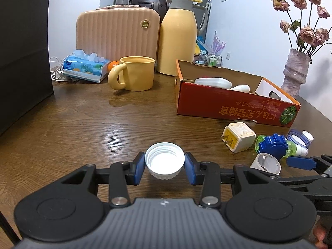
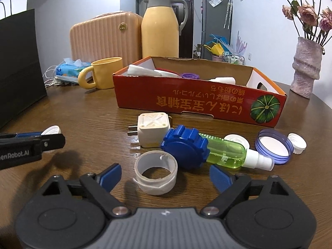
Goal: Organize rigid objects
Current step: 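Grasp the translucent ring with the right gripper while the left gripper holds the white cap, then carry the white cap and translucent ring over the cardboard box with both grippers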
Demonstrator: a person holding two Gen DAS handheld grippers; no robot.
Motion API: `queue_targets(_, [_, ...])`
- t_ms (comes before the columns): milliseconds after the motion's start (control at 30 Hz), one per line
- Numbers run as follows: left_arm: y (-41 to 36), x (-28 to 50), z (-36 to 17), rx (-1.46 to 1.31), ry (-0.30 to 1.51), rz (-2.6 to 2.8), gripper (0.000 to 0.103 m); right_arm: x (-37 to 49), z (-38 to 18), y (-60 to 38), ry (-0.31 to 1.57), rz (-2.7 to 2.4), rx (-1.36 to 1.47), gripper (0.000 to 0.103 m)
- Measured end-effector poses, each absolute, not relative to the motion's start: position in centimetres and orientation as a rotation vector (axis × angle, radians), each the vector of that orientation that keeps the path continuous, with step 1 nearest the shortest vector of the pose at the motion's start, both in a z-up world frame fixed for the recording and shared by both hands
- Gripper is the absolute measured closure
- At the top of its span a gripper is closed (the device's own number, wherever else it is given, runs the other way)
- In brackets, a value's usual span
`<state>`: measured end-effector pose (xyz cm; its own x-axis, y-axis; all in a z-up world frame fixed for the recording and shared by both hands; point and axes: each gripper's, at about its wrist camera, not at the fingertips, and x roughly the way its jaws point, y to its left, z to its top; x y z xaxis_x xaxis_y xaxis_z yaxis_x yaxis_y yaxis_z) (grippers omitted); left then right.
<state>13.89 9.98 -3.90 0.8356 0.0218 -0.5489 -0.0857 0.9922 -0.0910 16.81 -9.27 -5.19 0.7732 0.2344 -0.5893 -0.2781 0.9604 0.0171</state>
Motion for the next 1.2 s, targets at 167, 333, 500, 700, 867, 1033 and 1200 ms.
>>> queue_targets(167, [9.9,13.9,-3.9,-0.108,0.581,0.056,0.062,17.1,-5.4,-8.9,0.652,0.287,-0.084,0.042])
queue_targets(333, [9.9,14.0,-3.9,-0.107,0.585,0.057,0.062,17.0,-5.5,-9.1,0.658,0.309,-0.076,0.061])
queue_targets(500, [9.8,13.9,-3.9,-0.100,0.582,0.058,0.062,16.7,-5.4,-9.4,0.652,0.324,-0.072,0.061])
queue_targets(700, [9.3,14.0,-3.9,-0.076,0.585,0.061,0.062,16.2,-5.1,-10.1,0.638,0.336,-0.063,0.061])
queue_targets(867, [8.8,13.7,-3.4,-0.058,0.571,0.060,0.062,15.4,-4.5,-10.6,0.609,0.355,-0.066,0.061])
queue_targets(1033, [8.0,13.8,-2.6,-0.054,0.560,0.053,0.062,14.8,-3.7,-10.7,0.583,0.368,-0.070,0.061])
queue_targets(1200, [7.0,14.0,-1.5,-0.049,0.541,0.039,0.062,14.5,-2.6,-11.4,0.549,0.371,-0.061,0.061])
